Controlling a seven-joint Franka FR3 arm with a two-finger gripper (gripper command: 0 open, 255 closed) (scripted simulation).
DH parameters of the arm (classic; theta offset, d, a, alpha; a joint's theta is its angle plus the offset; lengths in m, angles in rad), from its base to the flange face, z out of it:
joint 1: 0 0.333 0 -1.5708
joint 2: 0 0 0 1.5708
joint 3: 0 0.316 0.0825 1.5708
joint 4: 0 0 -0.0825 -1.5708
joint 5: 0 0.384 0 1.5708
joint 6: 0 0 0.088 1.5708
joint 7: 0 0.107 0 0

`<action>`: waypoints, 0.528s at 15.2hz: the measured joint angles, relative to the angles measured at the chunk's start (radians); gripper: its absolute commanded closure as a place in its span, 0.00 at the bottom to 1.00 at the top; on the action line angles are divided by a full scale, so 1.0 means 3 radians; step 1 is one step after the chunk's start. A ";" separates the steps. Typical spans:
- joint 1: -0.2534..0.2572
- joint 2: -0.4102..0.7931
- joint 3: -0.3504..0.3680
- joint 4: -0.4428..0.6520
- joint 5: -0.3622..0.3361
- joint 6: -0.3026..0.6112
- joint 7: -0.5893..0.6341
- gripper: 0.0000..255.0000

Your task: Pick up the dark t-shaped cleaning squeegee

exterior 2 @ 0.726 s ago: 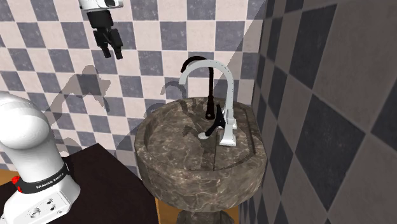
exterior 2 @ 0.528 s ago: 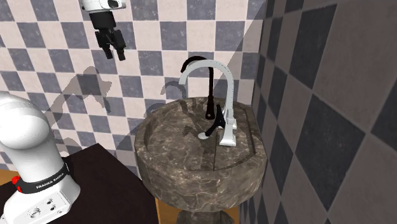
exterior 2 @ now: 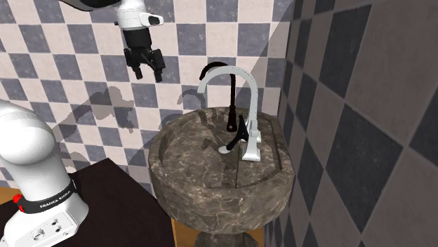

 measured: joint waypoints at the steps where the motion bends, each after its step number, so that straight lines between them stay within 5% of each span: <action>1: 0.0012 0.0083 -0.0097 0.0022 -0.0021 0.0065 -0.0136 0.00; 8: 0.0132 0.0648 -0.0804 0.0210 -0.0063 0.0440 -0.1156 0.00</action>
